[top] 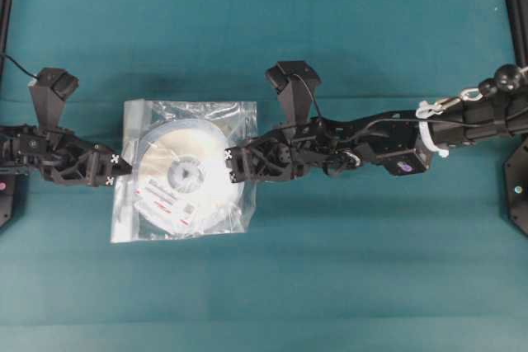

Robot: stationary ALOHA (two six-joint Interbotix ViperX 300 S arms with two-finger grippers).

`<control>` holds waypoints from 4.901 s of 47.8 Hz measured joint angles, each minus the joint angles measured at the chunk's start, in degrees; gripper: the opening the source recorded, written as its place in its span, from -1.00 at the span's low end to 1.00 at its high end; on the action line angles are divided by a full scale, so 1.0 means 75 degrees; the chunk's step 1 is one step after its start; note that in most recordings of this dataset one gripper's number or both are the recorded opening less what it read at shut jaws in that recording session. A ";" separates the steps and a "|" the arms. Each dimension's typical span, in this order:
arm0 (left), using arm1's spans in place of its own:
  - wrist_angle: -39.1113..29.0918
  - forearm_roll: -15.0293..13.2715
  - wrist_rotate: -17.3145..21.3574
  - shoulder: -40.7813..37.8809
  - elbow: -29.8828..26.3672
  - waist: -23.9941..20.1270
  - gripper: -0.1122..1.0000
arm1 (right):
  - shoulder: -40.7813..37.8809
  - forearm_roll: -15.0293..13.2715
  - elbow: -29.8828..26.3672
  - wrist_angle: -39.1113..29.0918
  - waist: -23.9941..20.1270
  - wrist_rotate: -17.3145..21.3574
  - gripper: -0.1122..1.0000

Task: Take out the reel from the clear zip bag.
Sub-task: 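Insert the right gripper into the bag and grip the reel rim, then pull the reel rightward out of the bag while left gripper holds bag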

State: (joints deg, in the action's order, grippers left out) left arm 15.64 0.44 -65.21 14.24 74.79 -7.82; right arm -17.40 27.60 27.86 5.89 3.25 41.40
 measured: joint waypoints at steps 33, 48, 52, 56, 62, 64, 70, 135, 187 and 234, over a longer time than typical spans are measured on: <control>0.0023 -0.0012 0.0000 0.0012 -0.0035 0.0000 -0.77 | 0.0094 0.0000 0.0270 -0.0340 0.0000 0.0000 -0.75; 0.0023 0.0000 0.0012 0.0000 -0.0047 0.0012 -0.77 | 0.0258 0.0012 0.0609 -0.0270 -0.0012 0.0012 -0.75; 0.0035 0.0000 0.0000 0.0000 -0.0035 0.0012 -0.77 | 0.0316 0.0012 0.0680 -0.0246 -0.0012 0.0012 -0.75; 0.0023 0.0000 0.0012 0.0000 -0.0035 0.0012 -0.77 | 0.0363 0.0012 0.0738 -0.0223 -0.0023 0.0012 -0.75; 0.0035 0.0000 0.0012 0.0000 -0.0047 0.0012 -0.77 | 0.0480 0.0012 0.0855 -0.0176 -0.0023 0.0012 -0.75; 0.0023 0.0000 0.0000 0.0000 -0.0035 0.0012 -0.77 | 0.0527 0.0012 0.0914 -0.0164 -0.0023 0.0012 -0.75; 0.0023 0.0000 0.0000 0.0012 -0.0047 0.0012 -0.77 | 0.0680 0.0012 0.1102 -0.0164 -0.0023 0.0012 -0.75; 0.0035 0.0000 0.0000 0.0000 -0.0047 0.0012 -0.77 | 0.2789 0.0047 0.3527 -0.0152 0.0082 0.0012 -0.75; 0.0035 0.0000 0.0000 0.0000 -0.0047 0.0012 -0.77 | 0.4066 0.0141 0.4641 -0.0316 0.0187 0.0012 -0.75; 0.0023 0.0000 -0.0012 0.0000 -0.0047 0.0012 -0.77 | 0.4629 0.0152 0.5086 -0.0645 0.0352 0.0023 -0.75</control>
State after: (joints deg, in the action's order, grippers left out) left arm 15.82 0.44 -65.30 14.24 74.44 -7.73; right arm 17.31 28.74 66.01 1.05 5.89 41.57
